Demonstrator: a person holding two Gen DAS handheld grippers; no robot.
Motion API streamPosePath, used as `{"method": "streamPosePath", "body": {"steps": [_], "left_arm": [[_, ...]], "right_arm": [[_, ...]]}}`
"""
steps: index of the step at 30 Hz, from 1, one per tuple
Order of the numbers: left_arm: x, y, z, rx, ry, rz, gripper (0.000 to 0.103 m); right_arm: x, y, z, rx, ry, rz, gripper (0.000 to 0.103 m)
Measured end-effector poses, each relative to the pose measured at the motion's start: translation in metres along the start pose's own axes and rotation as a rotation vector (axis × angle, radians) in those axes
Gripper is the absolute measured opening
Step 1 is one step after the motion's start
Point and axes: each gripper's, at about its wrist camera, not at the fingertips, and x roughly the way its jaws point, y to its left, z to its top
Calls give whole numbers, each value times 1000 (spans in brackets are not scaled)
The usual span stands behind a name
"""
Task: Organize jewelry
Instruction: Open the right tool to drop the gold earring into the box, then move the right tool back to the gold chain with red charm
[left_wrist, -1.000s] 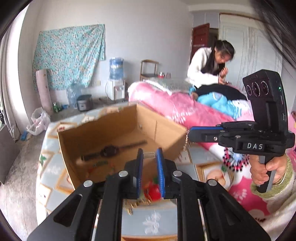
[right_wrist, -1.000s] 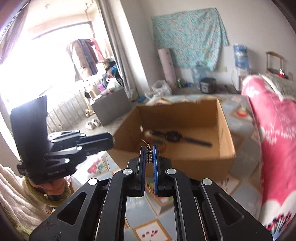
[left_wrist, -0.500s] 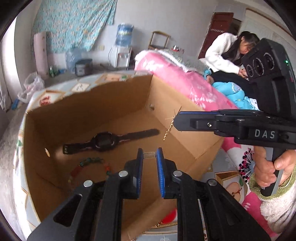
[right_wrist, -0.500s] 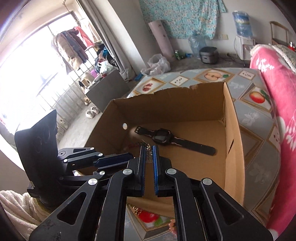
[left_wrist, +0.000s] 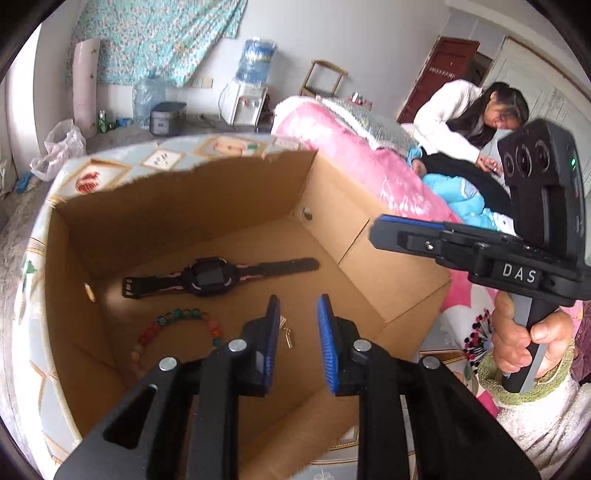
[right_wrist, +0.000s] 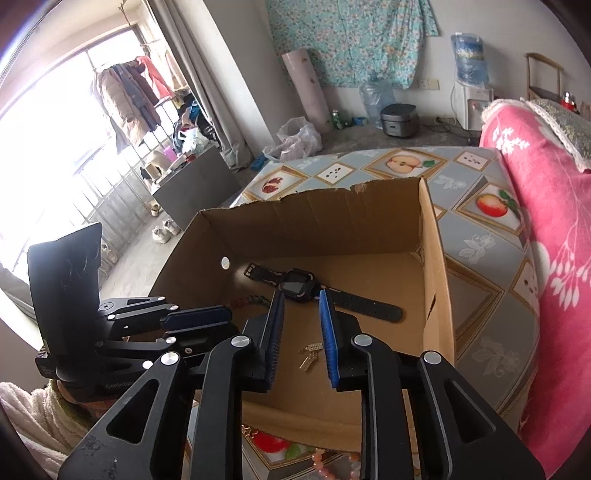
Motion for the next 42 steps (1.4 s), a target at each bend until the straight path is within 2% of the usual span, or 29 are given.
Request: {"method": "streamPosePath", "body": {"steps": [4,10,15,19,25,35,42], "left_arm": [[-34,-1,-8,18,-66,30,20],[-88,3,-46,40,-146,79,28],[-110,7,-88,62,-145,132,35],[-100,12,-119,6,-84,98,35],[-65,6,-148,11,-10,127,35],[-26,-17,-156,192,7,232,34],[-8,-27,-153,248,24,182,22]], "right_arm": [[-28,9,-10,-10,-62,-6,28],[-63,25,-44,-32,-117,38,28],[-73,36,-83,-35,-104,61,28],[-57,40,-109,0,-39,83,28],[-12,42,-132,55,78,109,28],[44,63,-140,-25,182,69,18],[70,73,-136,-63,226,76,10]]}}
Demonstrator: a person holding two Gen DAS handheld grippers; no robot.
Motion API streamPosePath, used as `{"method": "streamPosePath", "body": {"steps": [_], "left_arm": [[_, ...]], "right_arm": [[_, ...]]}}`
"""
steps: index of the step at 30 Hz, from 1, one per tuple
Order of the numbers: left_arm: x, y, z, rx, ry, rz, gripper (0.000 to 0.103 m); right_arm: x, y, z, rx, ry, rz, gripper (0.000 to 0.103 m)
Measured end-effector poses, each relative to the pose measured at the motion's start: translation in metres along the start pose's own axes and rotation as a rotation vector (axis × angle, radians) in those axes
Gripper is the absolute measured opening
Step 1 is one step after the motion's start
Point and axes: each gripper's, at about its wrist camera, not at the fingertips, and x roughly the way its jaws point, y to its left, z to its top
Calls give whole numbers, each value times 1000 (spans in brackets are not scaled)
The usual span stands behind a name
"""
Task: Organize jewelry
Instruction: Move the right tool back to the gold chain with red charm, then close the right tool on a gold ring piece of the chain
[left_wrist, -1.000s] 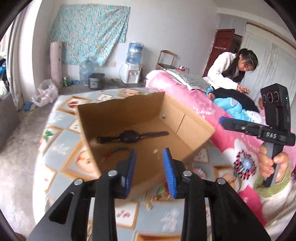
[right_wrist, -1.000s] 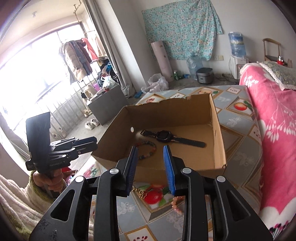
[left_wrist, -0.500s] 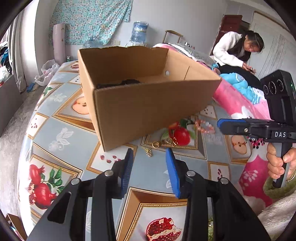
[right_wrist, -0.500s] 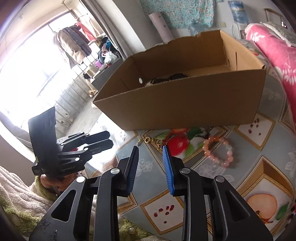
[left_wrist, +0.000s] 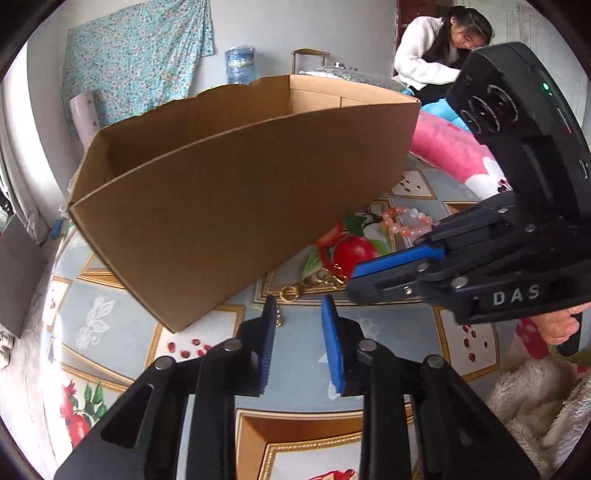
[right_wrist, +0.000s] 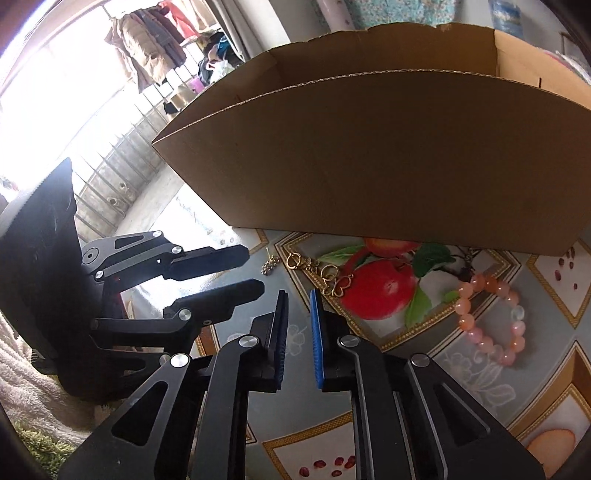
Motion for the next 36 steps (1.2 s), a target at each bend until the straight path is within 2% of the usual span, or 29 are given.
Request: {"method": "streamPosePath", "body": {"steps": [3,8,16,20,24,36], "left_arm": [[8,1,2,-5,14,-14,18],[20,6,0,-22,57,-14,18],[17,16,-2,-52,74,27,18],[16,21,-2,-75,70,15,18],[14,18,3,-61,46,-19,18],[35,8,13,-8,76,-20,18]], "right_arm": [[5,1,4,-8,0,1,8],[17,5,12,-27,14,-7,8],[23,4,14,-22,20,-72,7],[19,-2,16,7,11,-103,7],[17,0,19,15,0,-88,11],[31,26,23,-9,-11,-63,13]]}}
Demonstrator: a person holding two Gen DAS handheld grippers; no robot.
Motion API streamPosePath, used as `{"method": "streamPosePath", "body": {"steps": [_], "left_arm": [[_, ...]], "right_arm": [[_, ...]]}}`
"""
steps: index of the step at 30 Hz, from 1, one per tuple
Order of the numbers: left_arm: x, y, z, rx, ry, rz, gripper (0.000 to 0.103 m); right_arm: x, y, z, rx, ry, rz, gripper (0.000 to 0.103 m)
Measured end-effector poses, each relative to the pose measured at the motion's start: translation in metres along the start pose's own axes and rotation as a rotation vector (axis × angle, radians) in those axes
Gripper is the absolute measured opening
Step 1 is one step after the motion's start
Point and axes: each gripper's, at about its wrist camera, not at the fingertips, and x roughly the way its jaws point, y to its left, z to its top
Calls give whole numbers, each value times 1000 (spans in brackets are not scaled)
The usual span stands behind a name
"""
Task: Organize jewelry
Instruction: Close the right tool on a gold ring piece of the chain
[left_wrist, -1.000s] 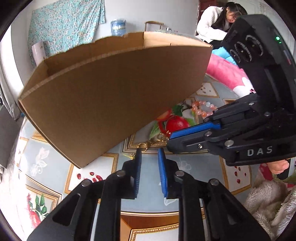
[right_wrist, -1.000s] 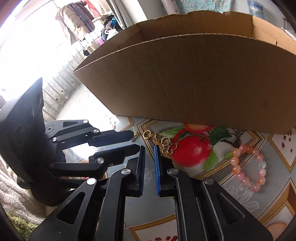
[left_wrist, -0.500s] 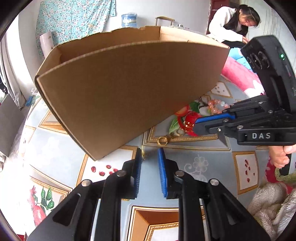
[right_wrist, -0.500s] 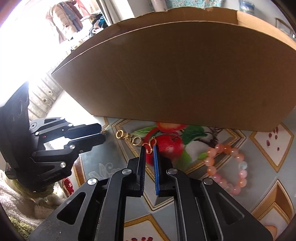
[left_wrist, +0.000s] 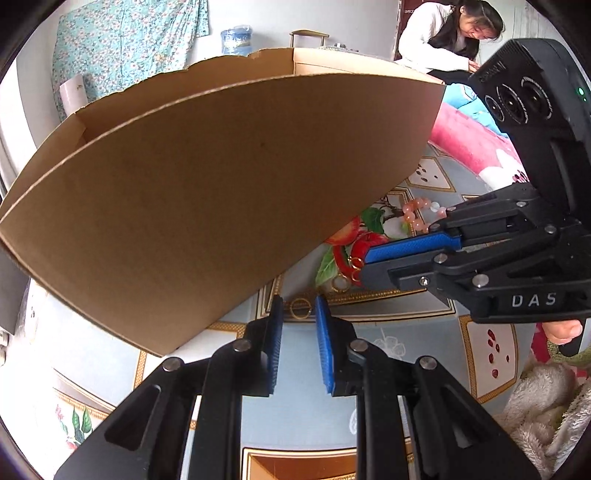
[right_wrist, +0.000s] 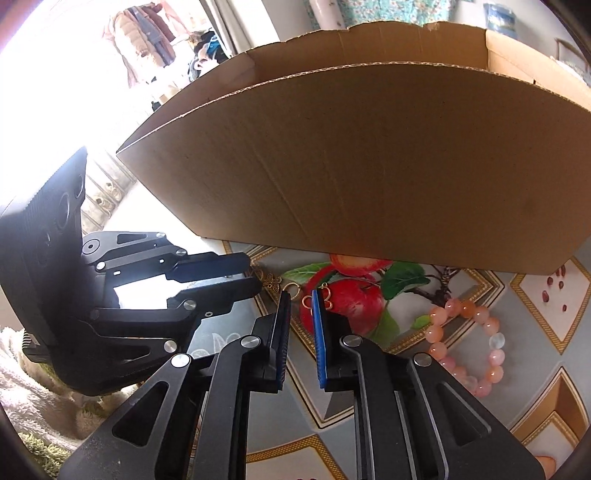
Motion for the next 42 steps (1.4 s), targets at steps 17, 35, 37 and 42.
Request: {"method": "streamPosePath", "body": {"steps": [17,35,37,42], "left_arm": [[-3,-4,-5,24,-7,15,12],[-9,-1,-16,-25,-14,24,12],[-8,0,-15,-26,-16,22,12],[-10,2,-17,-33,-22,19,12]], "right_arm": [[-10,-28,-12,-6,-24,5,13],[6,6,-4,-242,30,-97,19],[7,9,-4,-271,33,-104,19],[14,28,-6,-351,50,-153,14]]}}
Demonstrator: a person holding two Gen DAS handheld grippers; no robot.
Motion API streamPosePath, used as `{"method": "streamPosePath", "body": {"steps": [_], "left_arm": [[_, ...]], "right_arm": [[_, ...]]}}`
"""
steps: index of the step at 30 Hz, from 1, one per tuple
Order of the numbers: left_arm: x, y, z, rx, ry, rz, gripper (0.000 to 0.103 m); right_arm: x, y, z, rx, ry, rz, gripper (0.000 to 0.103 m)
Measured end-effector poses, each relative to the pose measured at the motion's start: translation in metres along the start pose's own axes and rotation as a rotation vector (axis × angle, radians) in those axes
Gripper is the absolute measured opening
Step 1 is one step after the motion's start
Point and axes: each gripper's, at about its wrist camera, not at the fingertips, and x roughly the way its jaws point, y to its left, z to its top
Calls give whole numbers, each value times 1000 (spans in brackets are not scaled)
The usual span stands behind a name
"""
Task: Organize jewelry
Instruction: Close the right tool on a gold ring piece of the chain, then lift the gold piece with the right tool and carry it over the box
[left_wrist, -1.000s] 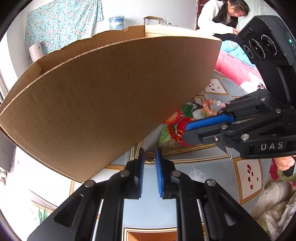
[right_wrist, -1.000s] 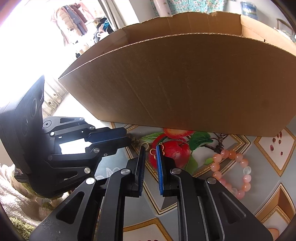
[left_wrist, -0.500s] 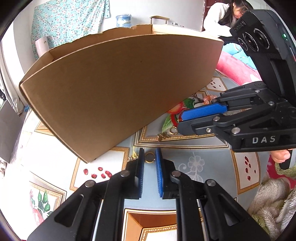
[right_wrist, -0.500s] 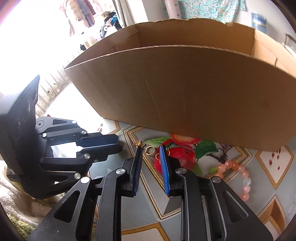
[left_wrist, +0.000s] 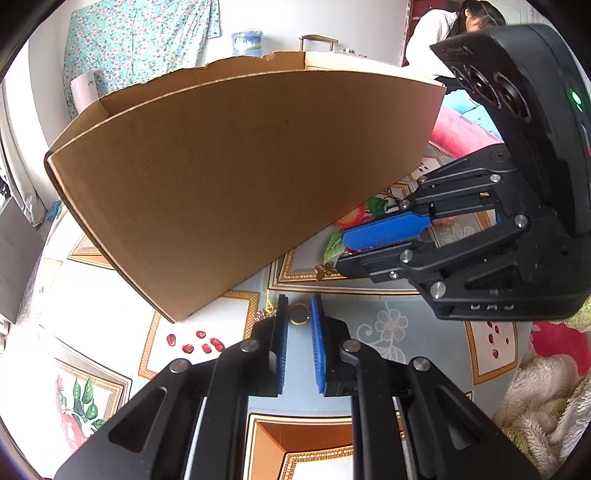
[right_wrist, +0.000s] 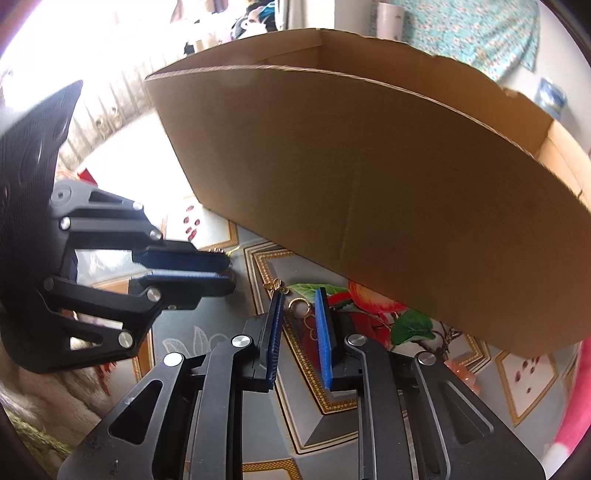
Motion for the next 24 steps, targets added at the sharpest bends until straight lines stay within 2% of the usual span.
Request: {"method": "streamPosePath", "body": {"steps": [2,8,18,24], "left_arm": [[0,0,-1,1,-2,2,12],[0,-2,-1,9,-4,9,12],[-4,1,-3,-5,-16,-11,12],[-15,1,-2,-4,-33,-22,12]], "right_arm": [[0,8,-1,-34,4,-22,11],[1,14,2,-36,14,-14,10],[-16,-13,5,18,-20,-1,10],[-33,-21,-4,42,-53,6,10]]}}
